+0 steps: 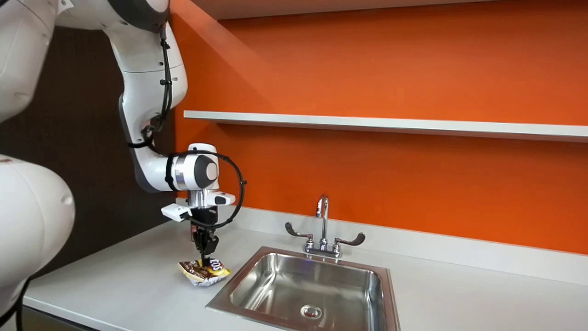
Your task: Put the packet on the bottom shelf
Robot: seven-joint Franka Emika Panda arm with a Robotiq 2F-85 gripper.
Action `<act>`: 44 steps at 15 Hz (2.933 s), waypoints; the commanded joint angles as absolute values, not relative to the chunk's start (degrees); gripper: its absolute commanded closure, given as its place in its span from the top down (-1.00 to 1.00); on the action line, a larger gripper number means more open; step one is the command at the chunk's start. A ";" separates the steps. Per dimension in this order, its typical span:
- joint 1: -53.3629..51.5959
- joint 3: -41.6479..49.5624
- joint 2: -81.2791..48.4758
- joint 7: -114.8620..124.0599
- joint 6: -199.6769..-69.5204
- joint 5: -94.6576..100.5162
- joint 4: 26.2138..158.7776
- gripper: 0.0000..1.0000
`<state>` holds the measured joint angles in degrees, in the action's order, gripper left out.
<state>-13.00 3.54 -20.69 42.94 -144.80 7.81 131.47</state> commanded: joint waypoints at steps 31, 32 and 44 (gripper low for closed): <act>-6.88 -8.16 24.46 19.70 -123.90 9.30 125.08 -1.00; -6.69 -8.43 24.13 19.85 -123.92 9.46 123.54 -1.00; -2.85 -10.38 11.45 21.51 -124.05 13.90 103.42 -1.00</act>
